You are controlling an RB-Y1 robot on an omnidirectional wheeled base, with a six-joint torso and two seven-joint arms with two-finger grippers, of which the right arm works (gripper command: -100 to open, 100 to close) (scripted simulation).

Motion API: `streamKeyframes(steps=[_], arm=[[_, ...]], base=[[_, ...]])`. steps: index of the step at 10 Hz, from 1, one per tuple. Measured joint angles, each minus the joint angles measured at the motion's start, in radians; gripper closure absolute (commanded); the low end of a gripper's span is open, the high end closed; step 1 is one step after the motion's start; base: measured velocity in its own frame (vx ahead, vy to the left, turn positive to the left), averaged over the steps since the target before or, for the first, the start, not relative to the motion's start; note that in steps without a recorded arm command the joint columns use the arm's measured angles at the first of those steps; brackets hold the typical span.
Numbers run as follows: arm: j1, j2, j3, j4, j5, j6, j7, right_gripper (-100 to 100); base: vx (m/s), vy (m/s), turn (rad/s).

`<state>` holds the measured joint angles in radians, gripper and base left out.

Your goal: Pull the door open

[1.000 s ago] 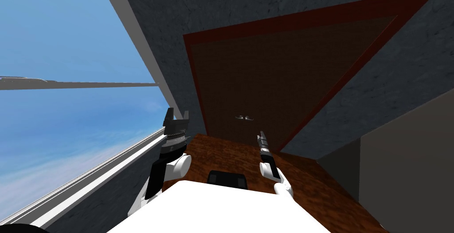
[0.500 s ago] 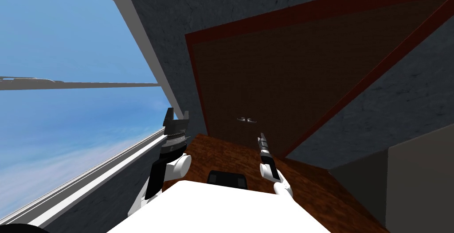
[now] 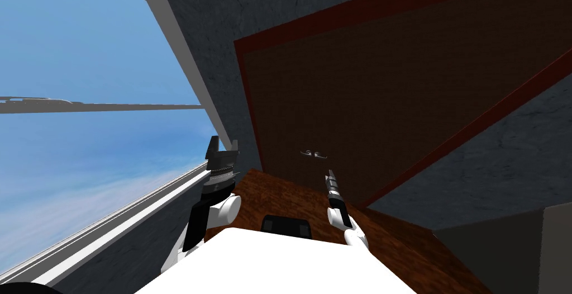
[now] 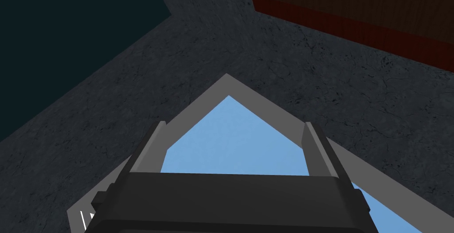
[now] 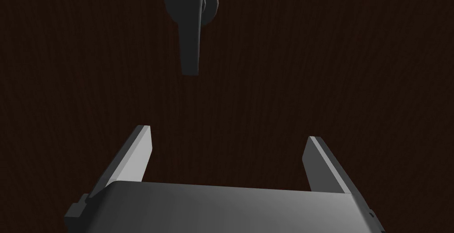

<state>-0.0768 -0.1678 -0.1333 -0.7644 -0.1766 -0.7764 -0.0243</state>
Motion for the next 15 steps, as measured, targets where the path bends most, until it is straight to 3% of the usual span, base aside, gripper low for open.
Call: streamKeyframes(steps=[2,5,9,10,12,14,15], arm=[[-0.032,-0.008,-0.005,0.081,-0.009,-0.024,-0.002,-100],[-0.040,-0.007,-0.012,0.119,-0.020,-0.024,0.005,-100],[-0.064,-0.012,-0.016,0.180,-0.027,-0.044,0.004,-100],[-0.021,-0.021,-0.027,0.131,-0.033,-0.022,0.005,-100],[-0.032,-0.064,-0.042,0.212,-0.044,-0.056,-0.020,-100],[-0.004,-0.088,-0.061,0.227,-0.055,-0.064,-0.033,-100],[-0.005,-0.109,-0.068,0.267,-0.060,-0.082,-0.046,-100]], base=[[0.098,-0.026,0.137],[0.079,-0.033,0.051],[0.036,-0.013,0.014],[-0.001,0.021,-0.030],[0.018,0.023,-0.007],[0.046,0.012,-0.002],[0.042,0.005,0.001]])
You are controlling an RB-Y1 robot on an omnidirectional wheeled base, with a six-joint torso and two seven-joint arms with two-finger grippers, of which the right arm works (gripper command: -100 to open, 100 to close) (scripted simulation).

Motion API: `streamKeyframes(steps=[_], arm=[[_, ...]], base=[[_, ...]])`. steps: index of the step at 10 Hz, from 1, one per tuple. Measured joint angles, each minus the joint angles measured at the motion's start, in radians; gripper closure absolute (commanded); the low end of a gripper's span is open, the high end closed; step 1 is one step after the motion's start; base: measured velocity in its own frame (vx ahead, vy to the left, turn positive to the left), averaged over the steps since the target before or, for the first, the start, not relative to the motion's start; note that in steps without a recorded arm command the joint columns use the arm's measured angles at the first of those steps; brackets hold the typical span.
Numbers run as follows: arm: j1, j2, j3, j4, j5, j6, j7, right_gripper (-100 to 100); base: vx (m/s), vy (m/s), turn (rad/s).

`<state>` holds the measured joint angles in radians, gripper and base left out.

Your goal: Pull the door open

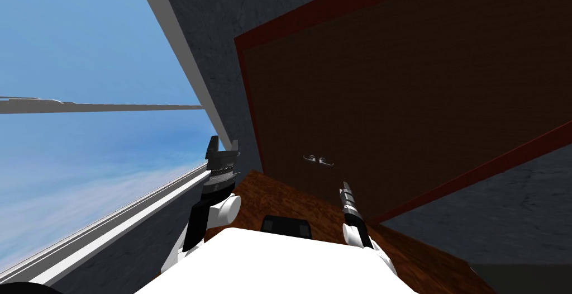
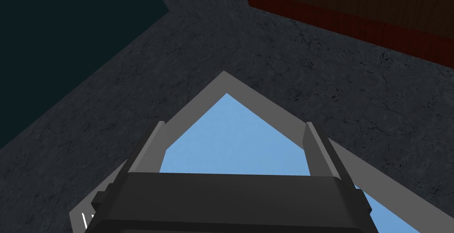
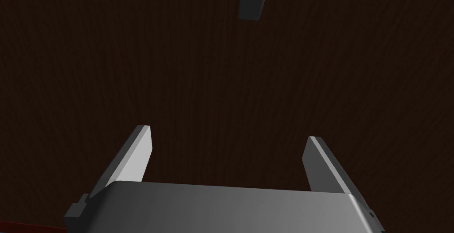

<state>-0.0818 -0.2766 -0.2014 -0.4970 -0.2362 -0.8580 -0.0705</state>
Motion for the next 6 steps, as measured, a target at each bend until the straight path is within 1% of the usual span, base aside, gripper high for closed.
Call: streamKeyframes(steps=[1,2,3,4,5,6], arm=[[0.014,-0.003,-0.005,-0.012,-0.003,0.000,-0.003,-100],[0.023,-0.002,-0.007,-0.031,-0.004,0.010,0.000,-100],[0.027,-0.018,-0.015,-0.007,-0.009,0.001,-0.007,-100],[0.056,-0.025,-0.024,-0.040,-0.015,0.011,-0.011,-100],[0.059,-0.041,-0.027,-0.026,-0.018,0.006,-0.023,-100],[0.064,-0.051,-0.029,-0.022,-0.020,0.001,-0.035,-100]], base=[[0.021,0.000,0.001],[0.076,-0.003,0.031],[0.104,-0.020,0.040],[0.144,-0.045,0.075],[0.189,-0.076,0.078],[0.192,-0.070,0.099]])
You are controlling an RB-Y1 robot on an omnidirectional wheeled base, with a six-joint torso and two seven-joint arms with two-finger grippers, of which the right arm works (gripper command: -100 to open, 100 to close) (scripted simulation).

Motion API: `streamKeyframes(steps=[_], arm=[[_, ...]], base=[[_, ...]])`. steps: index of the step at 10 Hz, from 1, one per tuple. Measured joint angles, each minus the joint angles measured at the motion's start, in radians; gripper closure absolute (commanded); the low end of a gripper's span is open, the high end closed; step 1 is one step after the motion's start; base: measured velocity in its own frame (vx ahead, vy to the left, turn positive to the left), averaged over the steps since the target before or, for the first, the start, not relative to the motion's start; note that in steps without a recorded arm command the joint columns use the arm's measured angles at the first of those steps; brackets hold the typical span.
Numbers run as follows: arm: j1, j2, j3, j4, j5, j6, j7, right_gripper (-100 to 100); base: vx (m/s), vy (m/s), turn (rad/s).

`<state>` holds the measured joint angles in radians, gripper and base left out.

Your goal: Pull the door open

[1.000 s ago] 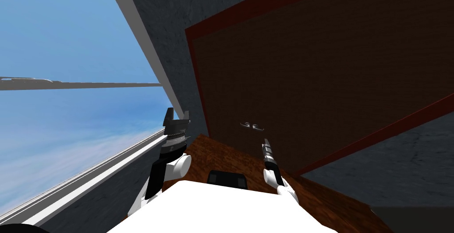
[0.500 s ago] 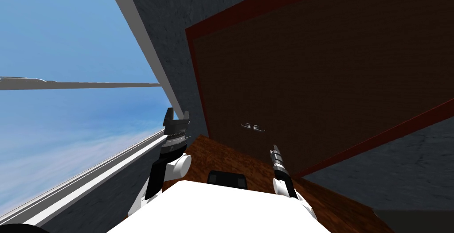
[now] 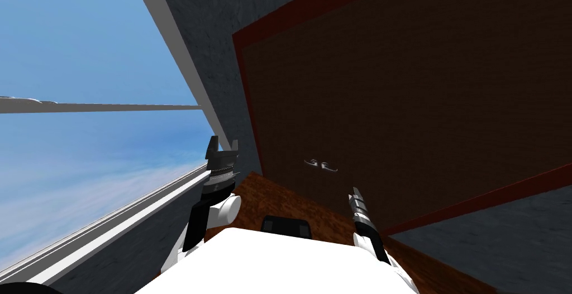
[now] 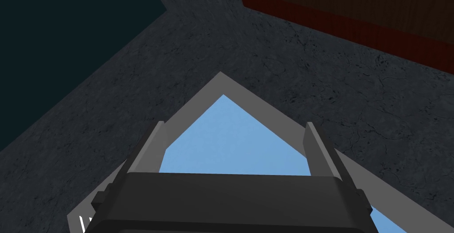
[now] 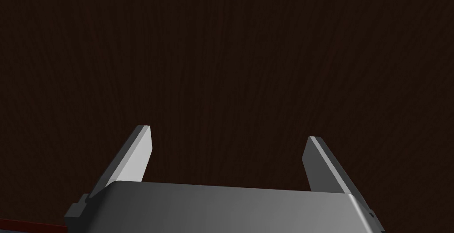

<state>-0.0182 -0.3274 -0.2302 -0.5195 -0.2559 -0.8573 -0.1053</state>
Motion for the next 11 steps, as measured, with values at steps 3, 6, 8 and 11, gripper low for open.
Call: streamKeyframes(steps=[3,6,8,11], arm=[[-0.008,0.008,0.014,-0.013,0.006,-0.010,-0.015,-100],[-0.054,0.025,0.043,0.000,0.021,-0.027,-0.028,-100],[-0.055,0.026,0.043,-0.001,0.021,-0.027,-0.029,100],[-0.055,0.028,0.045,0.000,0.022,-0.026,-0.028,100]], base=[[0.178,-0.044,0.158],[0.141,0.037,0.096],[-0.009,-0.002,0.003],[-0.010,-0.002,0.006]])
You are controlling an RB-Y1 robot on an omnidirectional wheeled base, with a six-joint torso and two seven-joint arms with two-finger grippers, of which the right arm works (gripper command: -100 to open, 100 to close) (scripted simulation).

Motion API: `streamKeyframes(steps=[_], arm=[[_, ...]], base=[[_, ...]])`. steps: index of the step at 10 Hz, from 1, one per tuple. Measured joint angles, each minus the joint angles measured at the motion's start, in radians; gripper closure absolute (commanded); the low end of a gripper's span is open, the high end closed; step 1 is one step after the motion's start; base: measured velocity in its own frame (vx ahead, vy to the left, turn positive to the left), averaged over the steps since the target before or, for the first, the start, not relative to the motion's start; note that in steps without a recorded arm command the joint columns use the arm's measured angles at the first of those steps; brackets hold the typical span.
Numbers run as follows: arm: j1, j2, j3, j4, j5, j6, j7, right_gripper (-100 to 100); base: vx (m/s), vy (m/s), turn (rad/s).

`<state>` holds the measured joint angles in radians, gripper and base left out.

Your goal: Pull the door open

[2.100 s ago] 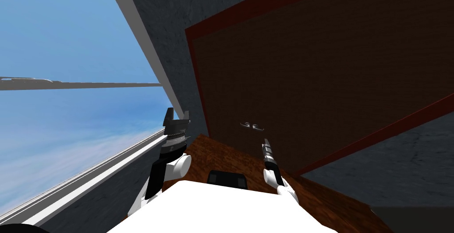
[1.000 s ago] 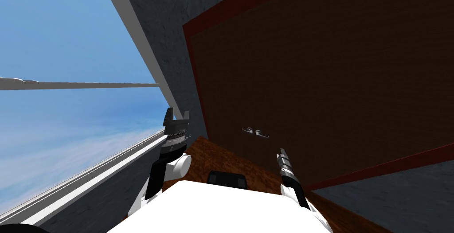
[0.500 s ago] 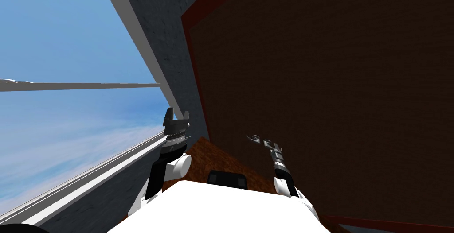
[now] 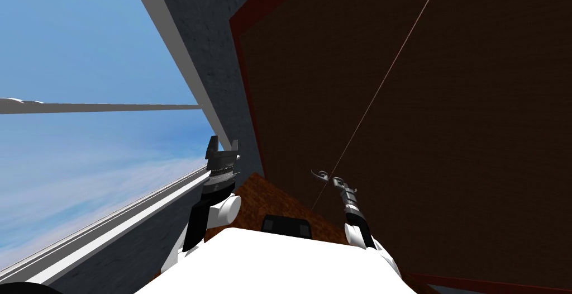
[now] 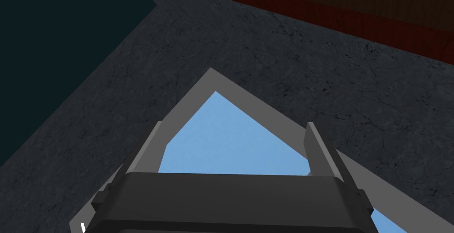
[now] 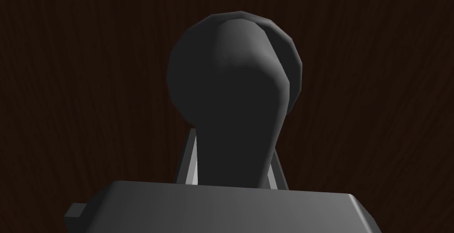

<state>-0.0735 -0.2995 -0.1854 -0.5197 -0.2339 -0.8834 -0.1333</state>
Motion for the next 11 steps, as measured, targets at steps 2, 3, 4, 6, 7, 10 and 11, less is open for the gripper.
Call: streamKeyframes(steps=[2,3,4,6,7,10,11], arm=[[0.000,0.001,0.000,0.000,0.000,0.000,0.000,100],[0.017,-0.009,-0.004,-0.006,-0.002,-0.003,-0.004,100],[0.039,-0.018,-0.009,-0.034,-0.006,0.015,-0.006,100],[0.055,-0.023,-0.018,-0.032,-0.010,0.013,-0.002,100],[0.044,-0.035,-0.018,0.003,-0.010,0.002,-0.007,100],[0.072,-0.056,-0.011,0.000,-0.007,-0.005,-0.029,100],[0.074,-0.062,-0.004,-0.003,-0.003,-0.005,-0.036,100]], base=[[-0.060,-0.022,-0.048],[-0.177,-0.058,-0.094],[-0.115,-0.024,-0.028],[-0.142,0.038,-0.024],[-0.161,0.056,0.052],[-0.189,0.031,0.080],[-0.208,-0.041,0.183]])
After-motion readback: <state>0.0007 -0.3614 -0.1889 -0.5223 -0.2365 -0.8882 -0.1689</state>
